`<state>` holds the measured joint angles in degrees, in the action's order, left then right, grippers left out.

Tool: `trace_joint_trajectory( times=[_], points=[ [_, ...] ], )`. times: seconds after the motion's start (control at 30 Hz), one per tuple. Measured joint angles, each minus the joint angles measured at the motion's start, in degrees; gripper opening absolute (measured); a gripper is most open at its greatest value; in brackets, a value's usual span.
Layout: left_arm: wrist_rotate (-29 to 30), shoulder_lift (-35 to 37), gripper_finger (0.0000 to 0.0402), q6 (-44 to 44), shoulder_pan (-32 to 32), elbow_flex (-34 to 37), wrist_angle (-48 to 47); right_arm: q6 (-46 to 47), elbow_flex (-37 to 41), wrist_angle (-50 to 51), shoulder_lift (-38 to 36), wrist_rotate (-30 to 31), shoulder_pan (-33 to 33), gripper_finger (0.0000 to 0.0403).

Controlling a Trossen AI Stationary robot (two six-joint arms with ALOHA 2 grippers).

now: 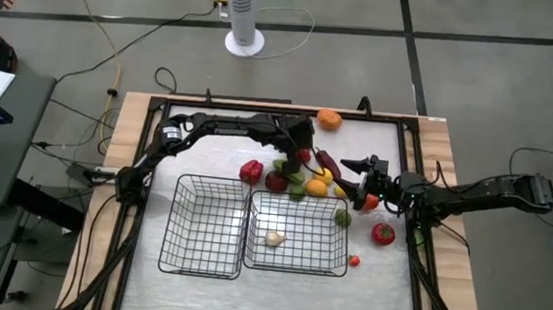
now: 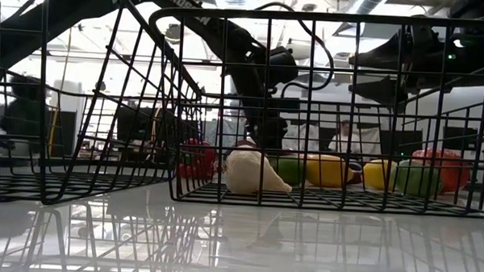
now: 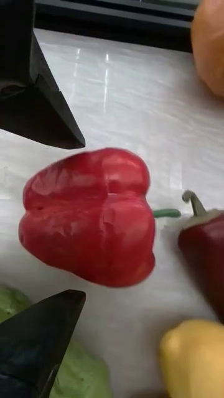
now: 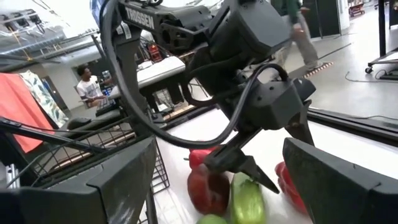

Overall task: Sort produce into baskets
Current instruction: Put the top red bell pepper into the right wire basket

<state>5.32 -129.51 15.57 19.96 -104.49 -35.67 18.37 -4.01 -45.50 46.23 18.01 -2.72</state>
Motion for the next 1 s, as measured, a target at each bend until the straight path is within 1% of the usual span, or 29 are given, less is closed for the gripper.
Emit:
trace_joint_trajectory(
  times=[0.23,0.33,0.43,0.8,0.9,1.0],
  points=[
    [1.08,0.00,0.0377,-0.48,-0.05,0.00,0.03,-0.28,0.00,0.00,0.01,0.01,0.00,0.0379],
    [1.08,0.00,0.0371,-0.55,-0.05,0.00,0.01,-0.39,0.00,0.00,0.01,0.01,0.00,0.0379],
    [1.12,0.00,0.0351,-0.60,-0.05,0.00,0.01,-0.52,0.00,0.00,0.01,-0.01,0.00,0.0379],
    [1.51,0.02,0.0248,0.04,-0.60,0.00,-0.02,-0.61,0.00,0.25,0.00,-0.06,0.00,0.0379],
    [2.95,0.02,0.0233,1.57,-1.23,-0.14,-0.63,-0.61,0.00,0.45,0.01,-0.06,0.00,0.0379],
    [5.32,0.02,0.0228,3.53,-1.79,-1.97,-4.12,-0.61,0.00,0.51,0.01,-0.08,0.00,0.0379]
  ],
)
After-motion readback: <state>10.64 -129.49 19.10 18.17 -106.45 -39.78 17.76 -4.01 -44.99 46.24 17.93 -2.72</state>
